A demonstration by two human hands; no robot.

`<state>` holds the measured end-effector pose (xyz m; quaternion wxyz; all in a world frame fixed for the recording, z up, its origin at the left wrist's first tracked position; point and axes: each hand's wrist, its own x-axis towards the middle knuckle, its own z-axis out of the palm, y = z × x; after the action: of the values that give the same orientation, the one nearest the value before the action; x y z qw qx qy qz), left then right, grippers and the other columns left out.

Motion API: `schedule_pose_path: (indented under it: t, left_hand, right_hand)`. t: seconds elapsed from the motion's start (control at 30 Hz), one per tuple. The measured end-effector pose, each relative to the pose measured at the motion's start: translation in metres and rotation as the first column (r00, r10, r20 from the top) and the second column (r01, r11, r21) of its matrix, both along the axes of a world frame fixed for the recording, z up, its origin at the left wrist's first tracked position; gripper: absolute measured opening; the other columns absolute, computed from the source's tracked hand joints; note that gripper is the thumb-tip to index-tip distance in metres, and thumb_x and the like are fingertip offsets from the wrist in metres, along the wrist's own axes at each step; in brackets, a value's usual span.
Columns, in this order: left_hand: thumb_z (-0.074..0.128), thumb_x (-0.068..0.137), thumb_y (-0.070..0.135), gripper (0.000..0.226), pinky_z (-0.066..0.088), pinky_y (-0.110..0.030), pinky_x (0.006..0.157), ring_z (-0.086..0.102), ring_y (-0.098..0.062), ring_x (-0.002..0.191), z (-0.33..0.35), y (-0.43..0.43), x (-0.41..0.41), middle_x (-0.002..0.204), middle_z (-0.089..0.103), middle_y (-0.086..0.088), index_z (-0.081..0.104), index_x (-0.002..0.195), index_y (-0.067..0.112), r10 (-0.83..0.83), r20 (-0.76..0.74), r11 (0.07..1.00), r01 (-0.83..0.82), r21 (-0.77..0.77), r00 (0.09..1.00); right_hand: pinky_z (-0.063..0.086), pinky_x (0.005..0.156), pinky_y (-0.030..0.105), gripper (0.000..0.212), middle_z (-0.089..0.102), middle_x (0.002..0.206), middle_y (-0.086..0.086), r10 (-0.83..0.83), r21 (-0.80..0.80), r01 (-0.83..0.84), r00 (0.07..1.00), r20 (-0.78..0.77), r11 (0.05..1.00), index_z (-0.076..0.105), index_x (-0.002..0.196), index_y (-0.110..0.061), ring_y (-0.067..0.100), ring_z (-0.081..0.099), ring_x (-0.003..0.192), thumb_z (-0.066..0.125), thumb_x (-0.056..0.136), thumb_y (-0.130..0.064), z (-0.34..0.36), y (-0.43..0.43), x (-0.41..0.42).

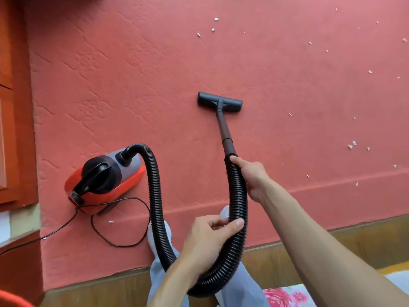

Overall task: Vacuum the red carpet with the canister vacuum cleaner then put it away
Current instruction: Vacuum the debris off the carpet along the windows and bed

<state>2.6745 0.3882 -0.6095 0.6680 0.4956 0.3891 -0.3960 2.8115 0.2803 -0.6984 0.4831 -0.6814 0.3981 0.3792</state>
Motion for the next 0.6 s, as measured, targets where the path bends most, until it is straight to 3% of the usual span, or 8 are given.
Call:
schedule_pose_path:
  t: [0.17, 0.23, 0.3, 0.37, 0.47, 0.6]
  left_hand:
    - [0.083, 0.079, 0.037, 0.025, 0.059, -0.032, 0.074, 0.068, -0.016, 0.065, 0.003, 0.031, 0.004, 0.068, 0.072, 0.000, 0.078, 0.078, 0.012, -0.154, 0.027, 0.963, 0.157, -0.221, 0.988]
    - [0.084, 0.078, 0.034, 0.021, 0.055, -0.027, 0.067, 0.062, -0.013, 0.063, 0.007, 0.052, 0.004, 0.066, 0.068, 0.002, 0.077, 0.073, 0.014, -0.231, 0.075, 0.921, 0.243, -0.304, 0.970]
    - [0.084, 0.073, 0.036, 0.023, 0.052, -0.022, 0.061, 0.060, -0.014, 0.066, 0.011, 0.071, 0.002, 0.074, 0.066, -0.004, 0.076, 0.071, 0.015, -0.272, 0.113, 0.896, 0.295, -0.333, 0.956]
    - [0.084, 0.070, 0.038, 0.026, 0.051, -0.021, 0.060, 0.059, -0.015, 0.067, 0.013, 0.087, -0.002, 0.079, 0.063, -0.009, 0.075, 0.071, 0.014, -0.288, 0.127, 0.893, 0.315, -0.322, 0.949]
    - [0.083, 0.079, 0.035, 0.025, 0.051, -0.022, 0.062, 0.061, -0.012, 0.067, 0.014, 0.097, -0.004, 0.078, 0.067, -0.003, 0.078, 0.075, 0.011, -0.261, 0.115, 0.924, 0.282, -0.258, 0.959]
    - [0.070, 0.090, 0.033, 0.027, 0.053, -0.021, 0.063, 0.067, -0.012, 0.062, 0.016, 0.081, -0.004, 0.069, 0.071, 0.000, 0.077, 0.078, 0.010, -0.125, 0.075, 0.983, 0.134, -0.128, 0.989]
  right_hand:
    - [0.056, 0.078, 0.048, 0.044, 0.070, 0.097, 0.028, 0.114, 0.056, -0.112, 0.992, -0.051, 0.992, 0.065, 0.106, 0.010, 0.029, 0.065, 0.071, 0.073, 0.081, -0.025, 0.014, -0.021, -0.011]
    - [0.055, 0.071, 0.039, 0.046, 0.062, 0.087, 0.022, 0.155, 0.150, -0.138, 0.982, -0.109, 0.979, 0.067, 0.104, 0.005, 0.020, 0.054, 0.061, 0.073, 0.078, -0.032, 0.030, -0.026, -0.016]
    - [0.048, 0.059, 0.027, 0.046, 0.047, 0.082, 0.011, 0.160, 0.243, -0.118, 0.974, -0.159, 0.963, 0.065, 0.100, -0.006, 0.018, 0.041, 0.066, 0.075, 0.069, -0.039, 0.039, -0.027, -0.024]
    - [0.045, 0.059, 0.026, 0.034, 0.045, 0.072, 0.004, 0.102, 0.309, -0.041, 0.978, -0.184, 0.950, 0.063, 0.094, -0.008, 0.016, 0.039, 0.063, 0.073, 0.074, -0.035, 0.040, -0.021, -0.033]
    - [0.044, 0.058, 0.025, 0.019, 0.050, 0.062, -0.001, -0.013, 0.287, 0.060, 0.987, -0.163, 0.956, 0.061, 0.088, -0.009, 0.008, 0.043, 0.045, 0.068, 0.085, -0.027, 0.032, -0.003, -0.039]
    - [0.046, 0.050, 0.025, 0.031, 0.056, 0.082, 0.012, -0.225, 0.225, 0.238, 0.971, -0.081, 0.945, 0.062, 0.101, -0.003, 0.016, 0.053, 0.055, 0.070, 0.081, -0.026, 0.011, 0.024, -0.034]
